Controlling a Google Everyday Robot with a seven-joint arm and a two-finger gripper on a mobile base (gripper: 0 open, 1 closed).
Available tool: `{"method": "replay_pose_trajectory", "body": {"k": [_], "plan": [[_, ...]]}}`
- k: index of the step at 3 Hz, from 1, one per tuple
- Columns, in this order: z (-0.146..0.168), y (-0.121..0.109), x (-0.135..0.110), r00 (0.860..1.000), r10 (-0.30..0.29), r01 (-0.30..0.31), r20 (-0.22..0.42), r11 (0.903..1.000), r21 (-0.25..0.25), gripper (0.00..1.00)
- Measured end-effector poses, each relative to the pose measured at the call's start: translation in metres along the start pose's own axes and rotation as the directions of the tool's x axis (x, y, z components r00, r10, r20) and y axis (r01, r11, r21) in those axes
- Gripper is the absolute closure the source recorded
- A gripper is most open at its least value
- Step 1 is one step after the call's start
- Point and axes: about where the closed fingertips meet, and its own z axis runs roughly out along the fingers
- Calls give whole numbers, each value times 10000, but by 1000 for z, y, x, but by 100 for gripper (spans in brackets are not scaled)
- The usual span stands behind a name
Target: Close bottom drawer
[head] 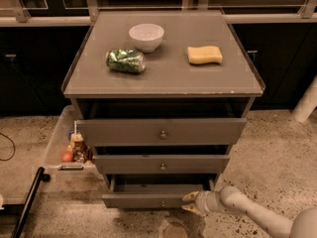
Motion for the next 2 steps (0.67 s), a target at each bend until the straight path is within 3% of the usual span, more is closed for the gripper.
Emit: {"method": "replay_pose_trajectory", "body": {"k": [1, 2], "plan": [[14, -41, 3, 9976, -522, 531, -453, 9984, 172, 85], [14, -40, 3, 9976, -523, 531, -453, 9984, 172, 100]]}}
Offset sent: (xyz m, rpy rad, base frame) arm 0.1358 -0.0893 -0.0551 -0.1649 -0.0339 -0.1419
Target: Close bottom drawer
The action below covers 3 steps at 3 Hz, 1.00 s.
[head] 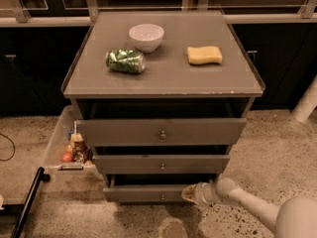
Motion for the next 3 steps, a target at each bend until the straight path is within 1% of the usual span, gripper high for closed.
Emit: {"method": "replay_pose_trajectory", "body": {"k": [1, 3], "plan": [[0, 0, 0, 10000, 0, 0, 0, 10000, 0, 81], [0, 0, 0, 10000, 0, 0, 1, 10000, -1, 34]]}}
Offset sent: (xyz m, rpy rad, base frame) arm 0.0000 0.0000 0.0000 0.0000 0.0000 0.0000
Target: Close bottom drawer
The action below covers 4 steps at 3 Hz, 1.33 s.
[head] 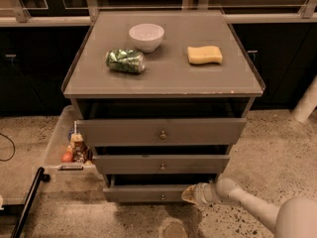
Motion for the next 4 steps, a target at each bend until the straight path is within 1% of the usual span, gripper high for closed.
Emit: {"method": "replay_pose_trajectory", "body": {"k": [1, 2, 3, 4], "plan": [[0, 0, 0, 10000, 0, 0, 0, 10000, 0, 12], [0, 0, 0, 10000, -3, 3, 2, 10000, -6, 0], [1, 1, -1, 10000, -14, 14, 6, 10000, -21, 0], [-16, 21, 2, 9998, -135, 132, -142, 9998, -179, 0]]}}
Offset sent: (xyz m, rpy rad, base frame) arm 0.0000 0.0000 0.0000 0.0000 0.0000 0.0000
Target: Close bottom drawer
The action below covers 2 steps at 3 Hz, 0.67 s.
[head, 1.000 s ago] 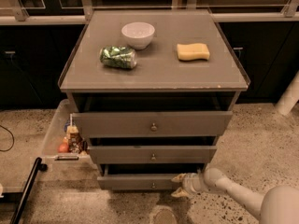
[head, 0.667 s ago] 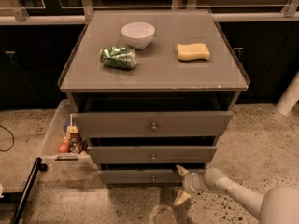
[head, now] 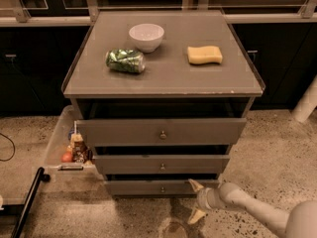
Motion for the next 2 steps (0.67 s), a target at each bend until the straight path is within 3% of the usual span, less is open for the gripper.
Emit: {"method": "replay_pose_trajectory", "body": {"k": [1, 2], "plan": [[-48, 26, 11, 9986, -66, 86, -527, 9992, 391, 0], [-96, 59, 8, 9968, -295, 358, -746, 9958, 840, 0]]}}
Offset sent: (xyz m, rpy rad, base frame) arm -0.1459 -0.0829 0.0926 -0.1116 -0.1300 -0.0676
